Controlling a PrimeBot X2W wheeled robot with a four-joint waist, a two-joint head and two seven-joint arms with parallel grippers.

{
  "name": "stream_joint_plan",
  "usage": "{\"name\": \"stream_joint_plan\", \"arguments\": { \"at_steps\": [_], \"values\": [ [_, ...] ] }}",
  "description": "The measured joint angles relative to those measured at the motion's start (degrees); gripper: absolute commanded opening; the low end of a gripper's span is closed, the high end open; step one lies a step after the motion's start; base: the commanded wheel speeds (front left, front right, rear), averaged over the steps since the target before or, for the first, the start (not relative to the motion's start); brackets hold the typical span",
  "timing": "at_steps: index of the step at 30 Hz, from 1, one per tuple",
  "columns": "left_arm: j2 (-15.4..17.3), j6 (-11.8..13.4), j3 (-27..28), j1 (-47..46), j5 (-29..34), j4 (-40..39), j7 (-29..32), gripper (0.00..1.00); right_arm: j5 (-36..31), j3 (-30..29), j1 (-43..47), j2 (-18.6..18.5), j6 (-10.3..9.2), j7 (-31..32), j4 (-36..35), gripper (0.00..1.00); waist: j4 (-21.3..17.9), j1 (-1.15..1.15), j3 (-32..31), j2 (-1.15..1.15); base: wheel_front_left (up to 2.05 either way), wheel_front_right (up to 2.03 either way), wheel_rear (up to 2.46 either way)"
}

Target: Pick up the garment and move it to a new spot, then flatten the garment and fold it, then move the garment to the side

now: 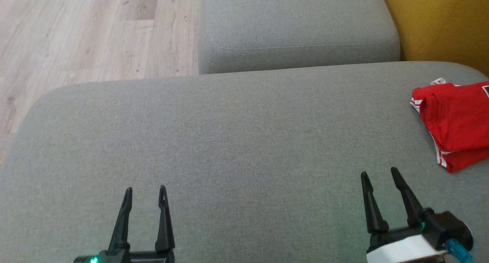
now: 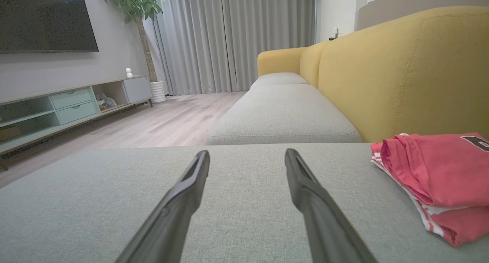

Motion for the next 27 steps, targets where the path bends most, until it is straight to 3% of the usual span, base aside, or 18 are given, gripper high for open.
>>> {"name": "stream_joint_plan", "arguments": {
  "at_steps": [14, 15, 20, 27],
  "values": [
    [0.03, 0.46, 1.08, 0.76, 1.02, 0.70, 0.00, 1.00, -0.48, -0.02, 1.10, 0.94, 0.00, 0.00, -0.05, 1.00, 0.05, 0.01, -1.00, 0.00, 0.00, 0.00, 0.00],
    [0.03, 0.51, 1.15, 0.76, 1.42, 0.85, 0.00, 0.00, -0.47, 0.00, 1.10, 0.94, 0.00, 0.01, 0.07, 0.00, 0.09, 0.01, -0.97, 0.00, 0.00, 0.00, 0.00],
    [0.01, 0.40, 1.01, 2.31, 1.14, 5.02, 0.08, 0.00, -0.27, 0.13, 2.61, 0.98, 0.00, 0.26, 4.31, 0.00, 0.09, 0.01, -0.93, 0.00, 0.00, 0.00, 0.00],
    [0.19, -0.18, 1.20, 2.65, -3.86, 5.37, 0.93, 0.00, 4.61, 0.05, 3.03, 0.97, 0.00, 0.85, 4.65, 0.00, 0.03, 0.02, -0.66, 0.00, 0.00, 0.00, 0.00]
  ]
}}
